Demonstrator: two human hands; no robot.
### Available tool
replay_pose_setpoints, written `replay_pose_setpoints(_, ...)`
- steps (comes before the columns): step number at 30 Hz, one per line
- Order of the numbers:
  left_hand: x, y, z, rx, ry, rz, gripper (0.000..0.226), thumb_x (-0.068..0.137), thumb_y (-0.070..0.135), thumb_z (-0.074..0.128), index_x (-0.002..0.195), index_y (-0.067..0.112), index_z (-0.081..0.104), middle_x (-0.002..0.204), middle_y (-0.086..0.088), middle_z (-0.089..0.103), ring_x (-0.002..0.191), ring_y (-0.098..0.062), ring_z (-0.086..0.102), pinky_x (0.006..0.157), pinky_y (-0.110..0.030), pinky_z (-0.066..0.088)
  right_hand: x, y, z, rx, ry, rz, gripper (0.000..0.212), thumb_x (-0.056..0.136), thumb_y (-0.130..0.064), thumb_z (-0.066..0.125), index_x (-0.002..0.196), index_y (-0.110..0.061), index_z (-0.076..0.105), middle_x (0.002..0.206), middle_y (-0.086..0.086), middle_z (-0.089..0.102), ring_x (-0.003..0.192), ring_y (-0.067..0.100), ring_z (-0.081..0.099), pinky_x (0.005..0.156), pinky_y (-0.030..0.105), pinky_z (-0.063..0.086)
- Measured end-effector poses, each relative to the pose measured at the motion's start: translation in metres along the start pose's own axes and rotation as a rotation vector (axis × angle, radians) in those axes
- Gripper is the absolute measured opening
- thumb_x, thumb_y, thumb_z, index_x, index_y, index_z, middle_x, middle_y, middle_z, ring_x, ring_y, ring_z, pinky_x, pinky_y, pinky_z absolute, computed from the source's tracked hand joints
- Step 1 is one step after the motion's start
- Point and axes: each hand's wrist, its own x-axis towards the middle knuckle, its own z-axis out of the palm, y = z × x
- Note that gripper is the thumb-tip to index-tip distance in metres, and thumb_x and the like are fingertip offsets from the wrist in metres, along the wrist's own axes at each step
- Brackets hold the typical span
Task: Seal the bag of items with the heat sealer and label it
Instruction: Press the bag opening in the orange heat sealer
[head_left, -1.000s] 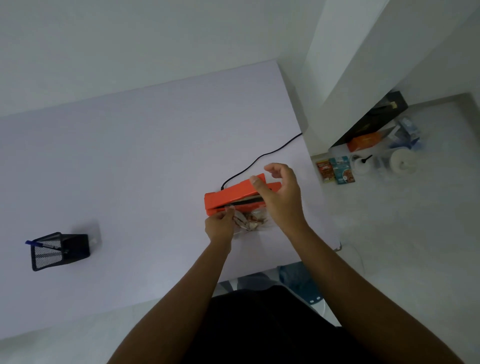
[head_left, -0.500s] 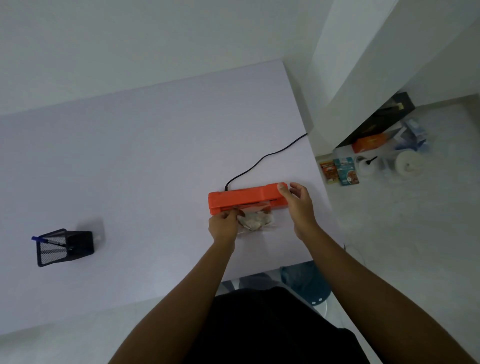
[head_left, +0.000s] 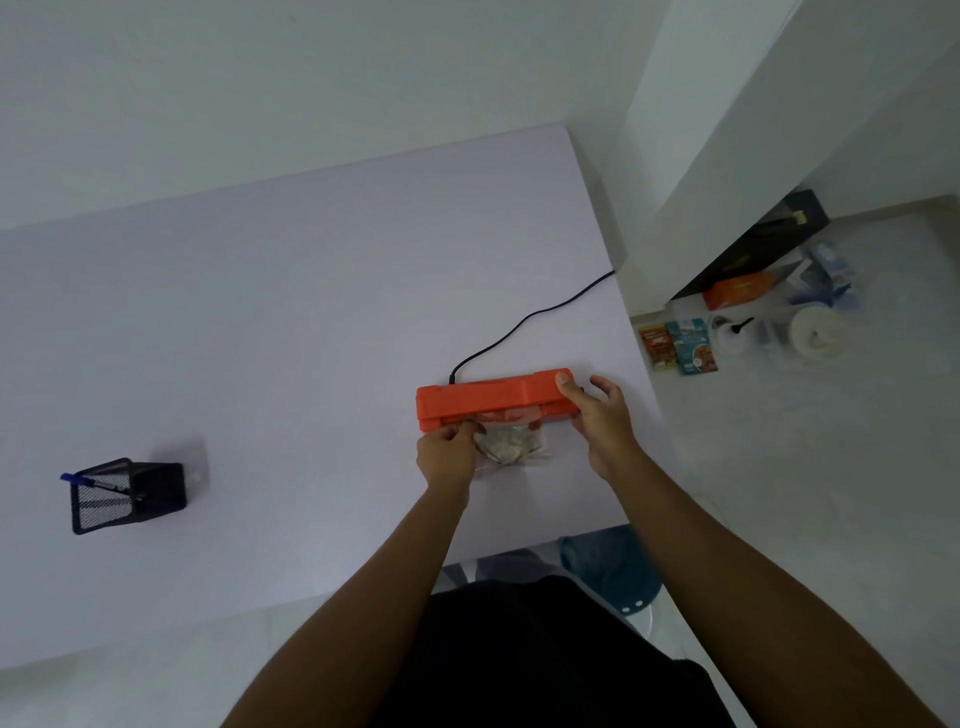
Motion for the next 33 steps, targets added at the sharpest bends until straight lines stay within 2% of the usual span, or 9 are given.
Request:
replay_pose_setpoints(2,0.000,0.000,0.000,-0.005,0.000,-0.001,0.026,0.089,0.018,0.068,0.065,0.008,0.063,0.067,-0.006,0.065,0.064,-0.020,0.060,0.067,-0.033,0.054,0.002,0.000,0.000,0.006,0.005,0.021,0.108,0.053,-0.061,0.088,0.142,-0.022,0.041,0.133,0.009,0.056,0.116,0.023,0.059,0.106,0.044,0.048)
replay_pose_setpoints(5,0.001,-0.001,0.001,-0.010,0.007,-0.005,0.027,0.089,0.017,0.067,0.065,0.008,0.062,0.065,-0.005,0.063,0.062,-0.019,0.058,0.061,-0.027,0.050,0.007,0.001,-0.001,0.070,-0.011,0.077,0.088,0.068,-0.044,0.088,0.140,-0.023,0.042,0.130,0.009,0.059,0.112,0.020,0.060,0.101,0.039,0.049)
replay_pose_setpoints(10,0.003,-0.001,0.002,0.000,0.011,-0.008,0.028,0.089,0.016,0.067,0.063,0.008,0.061,0.063,-0.005,0.062,0.061,-0.019,0.056,0.060,-0.028,0.050,0.009,-0.003,-0.001,0.092,-0.015,0.128,0.089,0.070,-0.040,0.088,0.143,-0.022,0.040,0.129,0.009,0.059,0.112,0.019,0.058,0.094,0.036,0.047)
replay_pose_setpoints(13,0.001,-0.001,0.003,-0.003,0.011,-0.013,0.024,0.088,0.017,0.068,0.070,0.001,0.066,0.064,-0.006,0.062,0.061,-0.019,0.056,0.060,-0.029,0.050,0.011,-0.003,-0.001,0.086,-0.004,0.136,0.088,0.069,-0.042,0.089,0.141,-0.023,0.041,0.129,0.008,0.059,0.111,0.018,0.059,0.086,0.034,0.048)
replay_pose_setpoints(16,0.002,-0.001,0.003,-0.013,0.006,-0.015,0.025,0.089,0.018,0.068,0.079,-0.006,0.069,0.065,-0.006,0.063,0.061,-0.018,0.056,0.061,-0.028,0.050,0.012,-0.001,-0.002,0.079,0.011,0.137,0.085,0.069,-0.042,0.089,0.138,-0.025,0.042,0.130,0.009,0.058,0.115,0.021,0.058,0.093,0.037,0.049)
replay_pose_setpoints(18,0.002,-0.001,0.002,-0.017,0.004,-0.011,0.025,0.089,0.018,0.068,0.078,-0.005,0.068,0.065,-0.006,0.062,0.061,-0.018,0.056,0.060,-0.028,0.050,0.014,0.000,-0.002,0.076,0.012,0.133,0.085,0.069,-0.041,0.089,0.138,-0.025,0.042,0.130,0.010,0.058,0.116,0.022,0.057,0.099,0.039,0.048)
replay_pose_setpoints(23,0.002,-0.001,0.002,-0.015,0.003,-0.003,0.027,0.090,0.018,0.067,0.067,0.006,0.062,0.065,-0.005,0.063,0.061,-0.018,0.057,0.061,-0.028,0.051,0.014,-0.001,-0.002,0.064,0.002,0.128,0.089,0.068,-0.043,0.089,0.140,-0.024,0.040,0.131,0.010,0.057,0.114,0.021,0.058,0.087,0.035,0.049)
replay_pose_setpoints(29,0.002,-0.001,0.002,-0.017,0.000,-0.006,0.028,0.091,0.018,0.066,0.065,0.009,0.061,0.066,-0.005,0.063,0.061,-0.017,0.058,0.058,-0.025,0.048,0.014,0.001,-0.004,0.037,0.005,0.132,0.092,0.065,-0.048,0.089,0.140,-0.026,0.040,0.131,0.010,0.057,0.114,0.021,0.058,0.085,0.035,0.049)
replay_pose_setpoints(33,0.002,0.000,0.002,-0.016,-0.002,-0.009,0.029,0.091,0.017,0.066,0.064,0.010,0.060,0.064,-0.004,0.062,0.059,-0.016,0.057,0.057,-0.025,0.046,0.015,0.000,-0.004,0.031,0.002,0.129,0.094,0.065,-0.049,0.089,0.141,-0.026,0.039,0.132,0.009,0.056,0.117,0.022,0.056,0.089,0.037,0.047)
